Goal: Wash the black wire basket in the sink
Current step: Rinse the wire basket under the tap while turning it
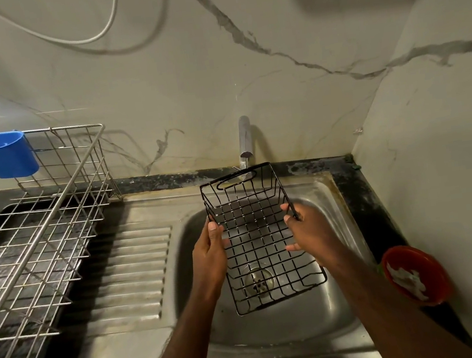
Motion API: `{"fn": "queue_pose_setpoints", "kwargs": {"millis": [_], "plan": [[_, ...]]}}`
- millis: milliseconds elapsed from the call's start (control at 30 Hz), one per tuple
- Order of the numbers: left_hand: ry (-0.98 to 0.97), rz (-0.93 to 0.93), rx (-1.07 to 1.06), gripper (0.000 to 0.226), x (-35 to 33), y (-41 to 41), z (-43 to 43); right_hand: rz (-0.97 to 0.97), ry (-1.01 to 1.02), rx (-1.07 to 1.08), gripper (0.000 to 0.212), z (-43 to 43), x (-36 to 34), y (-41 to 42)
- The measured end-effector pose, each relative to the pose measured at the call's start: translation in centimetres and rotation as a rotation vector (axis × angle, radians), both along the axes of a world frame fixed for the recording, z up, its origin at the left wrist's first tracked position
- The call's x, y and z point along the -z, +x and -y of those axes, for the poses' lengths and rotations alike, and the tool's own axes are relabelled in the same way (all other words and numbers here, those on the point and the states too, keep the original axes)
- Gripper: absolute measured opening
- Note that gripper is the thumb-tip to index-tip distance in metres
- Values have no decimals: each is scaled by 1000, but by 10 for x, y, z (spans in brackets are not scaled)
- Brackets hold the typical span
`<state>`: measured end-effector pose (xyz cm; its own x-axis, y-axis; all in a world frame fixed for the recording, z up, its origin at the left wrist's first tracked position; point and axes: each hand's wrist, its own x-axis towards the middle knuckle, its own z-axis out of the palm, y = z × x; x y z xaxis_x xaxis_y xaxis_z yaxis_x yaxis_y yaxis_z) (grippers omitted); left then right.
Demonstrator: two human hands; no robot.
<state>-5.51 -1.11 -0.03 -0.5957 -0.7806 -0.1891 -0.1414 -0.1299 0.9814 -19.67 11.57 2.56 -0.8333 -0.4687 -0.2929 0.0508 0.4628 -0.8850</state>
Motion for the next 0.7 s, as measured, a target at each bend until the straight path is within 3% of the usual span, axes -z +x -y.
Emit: {"fn": "queue_pose_setpoints", "kwargs": {"millis": [133,233,433,700], "plan": [[-11,-1,2,49,-2,-4,0,8,-17,29,36,-3,2,-3],[-27,3,17,28,-3,-5,-1,15,-28,43,36,-5,7,-4],[-38,5,37,23,-1,-7,-1,23,-58,61,37,-9,11,-6],[-17,-4,63,48,-7,-9,-1,14,-77,66,38,-13,12,-8]]}}
